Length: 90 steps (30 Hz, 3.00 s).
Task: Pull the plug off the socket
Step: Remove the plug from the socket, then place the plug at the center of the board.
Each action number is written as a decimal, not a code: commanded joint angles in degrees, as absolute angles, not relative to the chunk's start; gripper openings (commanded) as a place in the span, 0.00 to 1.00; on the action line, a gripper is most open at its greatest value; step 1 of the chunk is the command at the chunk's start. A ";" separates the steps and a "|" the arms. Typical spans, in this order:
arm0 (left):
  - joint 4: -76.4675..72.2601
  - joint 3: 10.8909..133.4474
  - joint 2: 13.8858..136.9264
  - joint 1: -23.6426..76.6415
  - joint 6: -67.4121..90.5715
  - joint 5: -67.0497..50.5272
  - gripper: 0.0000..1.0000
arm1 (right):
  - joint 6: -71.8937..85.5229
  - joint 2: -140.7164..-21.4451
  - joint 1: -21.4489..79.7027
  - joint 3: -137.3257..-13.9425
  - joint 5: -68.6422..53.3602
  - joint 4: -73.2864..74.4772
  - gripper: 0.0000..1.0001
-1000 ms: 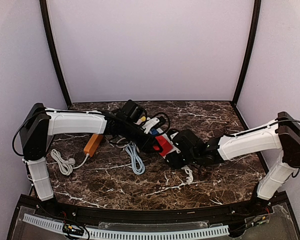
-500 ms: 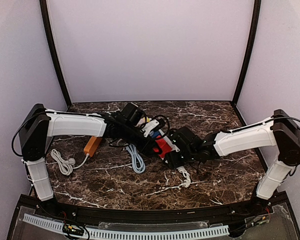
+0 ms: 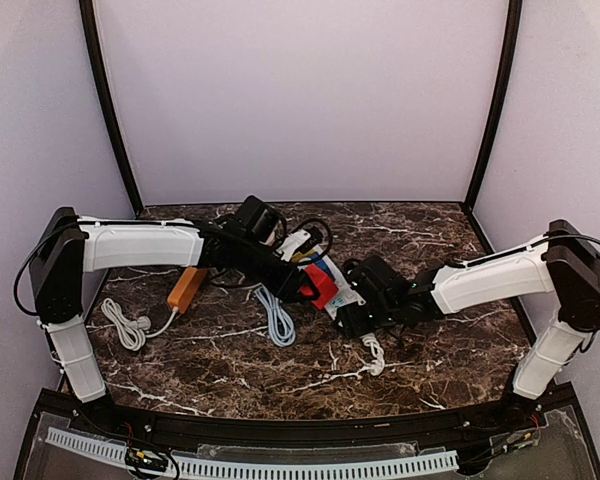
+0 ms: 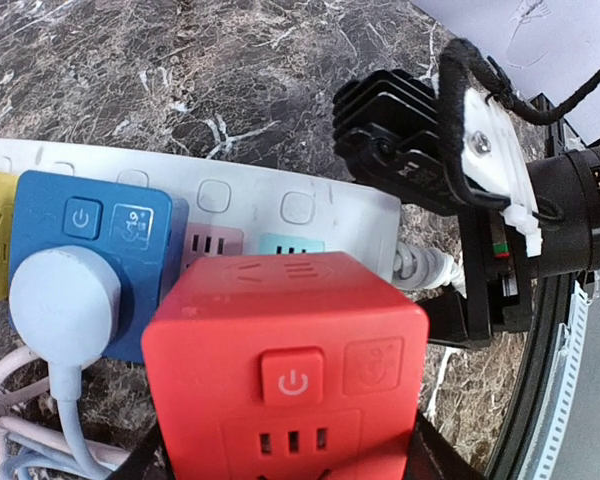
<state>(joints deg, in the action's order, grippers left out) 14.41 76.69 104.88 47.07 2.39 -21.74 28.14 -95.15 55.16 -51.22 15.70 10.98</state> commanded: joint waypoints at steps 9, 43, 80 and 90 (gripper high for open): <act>17.25 79.61 101.98 43.33 7.47 -28.37 0.01 | 19.06 -90.55 61.01 -49.05 18.83 3.17 0.00; 8.39 65.95 84.81 42.66 10.11 -19.39 0.01 | 34.91 -88.77 48.49 -50.14 24.59 13.49 0.00; 24.90 44.16 76.21 42.07 25.32 -3.63 0.24 | 31.51 -87.93 46.15 -47.42 18.98 6.34 0.00; 26.28 43.84 75.72 42.10 24.19 -2.36 0.59 | 32.50 -87.35 46.14 -48.43 18.76 8.08 0.00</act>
<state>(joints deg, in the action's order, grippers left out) 24.97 44.07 76.93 42.48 25.45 -3.16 30.57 -89.71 46.83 -47.00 18.65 10.72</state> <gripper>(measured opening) 0.557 0.721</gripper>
